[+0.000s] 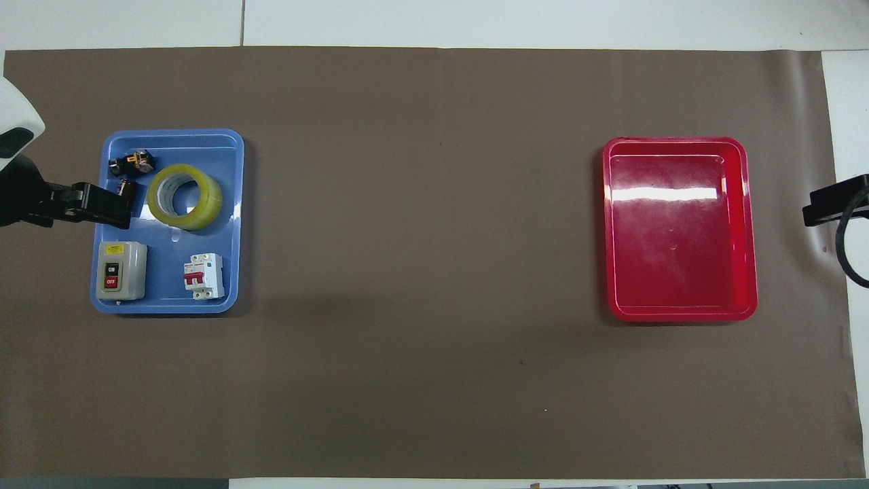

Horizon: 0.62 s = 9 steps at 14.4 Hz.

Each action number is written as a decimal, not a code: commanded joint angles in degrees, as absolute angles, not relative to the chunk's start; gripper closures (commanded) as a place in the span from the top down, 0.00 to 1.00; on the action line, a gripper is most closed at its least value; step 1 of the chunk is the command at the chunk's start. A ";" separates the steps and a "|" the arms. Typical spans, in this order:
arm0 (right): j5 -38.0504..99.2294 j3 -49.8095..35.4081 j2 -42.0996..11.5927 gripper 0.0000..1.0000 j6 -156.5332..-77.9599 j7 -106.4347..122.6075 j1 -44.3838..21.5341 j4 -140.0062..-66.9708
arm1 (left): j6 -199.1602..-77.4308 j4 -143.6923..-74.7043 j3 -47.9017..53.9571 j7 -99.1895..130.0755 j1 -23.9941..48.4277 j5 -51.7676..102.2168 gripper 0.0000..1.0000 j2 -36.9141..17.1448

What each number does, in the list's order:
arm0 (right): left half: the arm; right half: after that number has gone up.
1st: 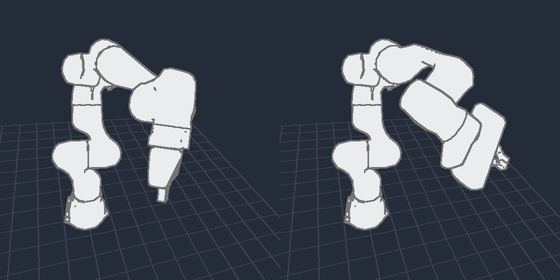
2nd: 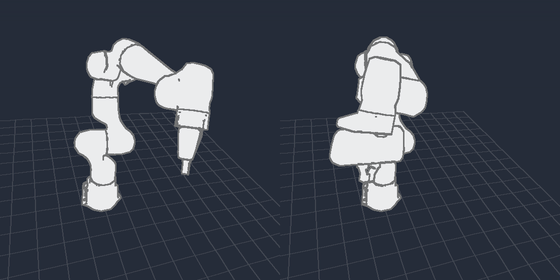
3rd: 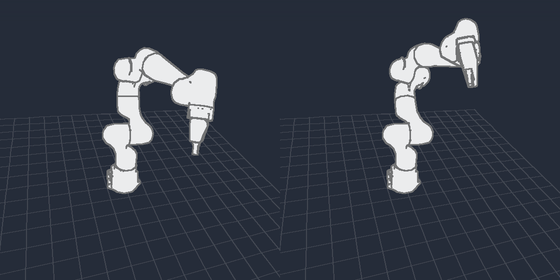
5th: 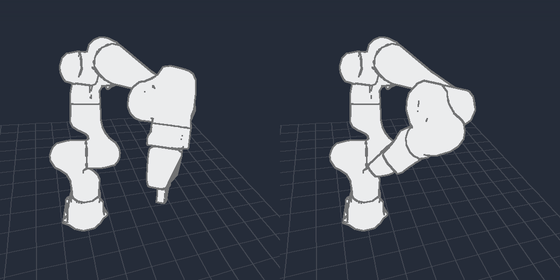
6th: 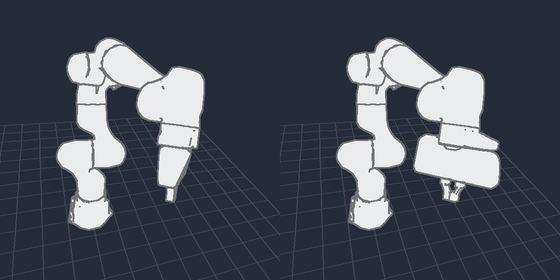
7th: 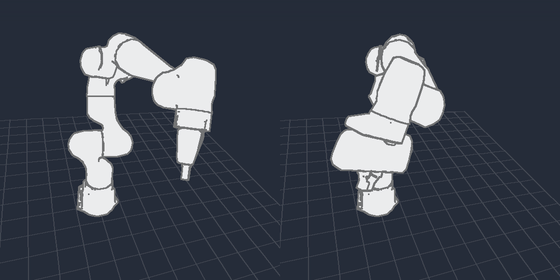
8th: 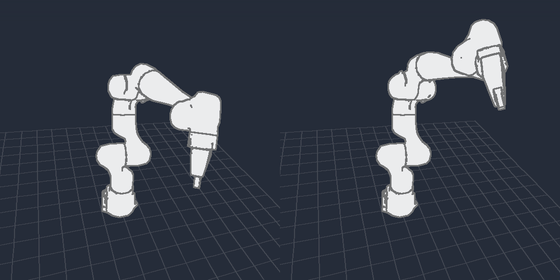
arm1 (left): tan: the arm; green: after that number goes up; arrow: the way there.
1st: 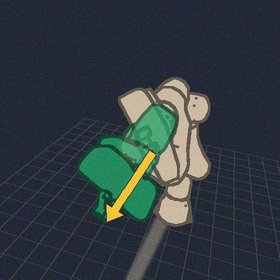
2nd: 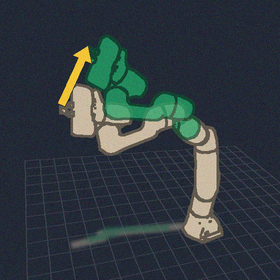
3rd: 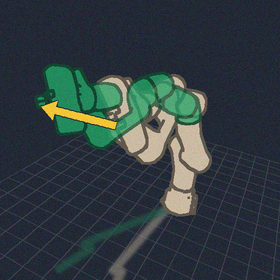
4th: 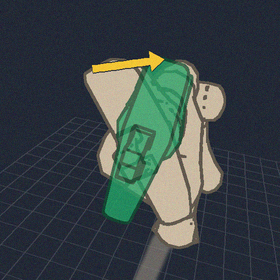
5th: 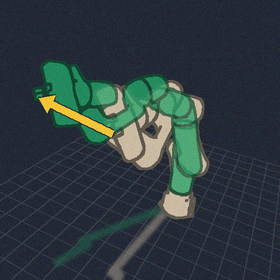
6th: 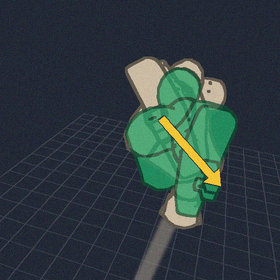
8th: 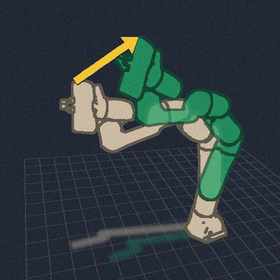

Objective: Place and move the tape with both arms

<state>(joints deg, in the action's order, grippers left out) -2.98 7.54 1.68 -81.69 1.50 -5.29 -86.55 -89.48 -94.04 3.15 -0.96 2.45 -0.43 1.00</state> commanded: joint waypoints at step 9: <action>-2.64 7.29 2.55 1.00 -82.35 2.90 -4.57 -87.54 | -90.61 -94.13 2.90 0.09 2.90 0.09 1.00 1.67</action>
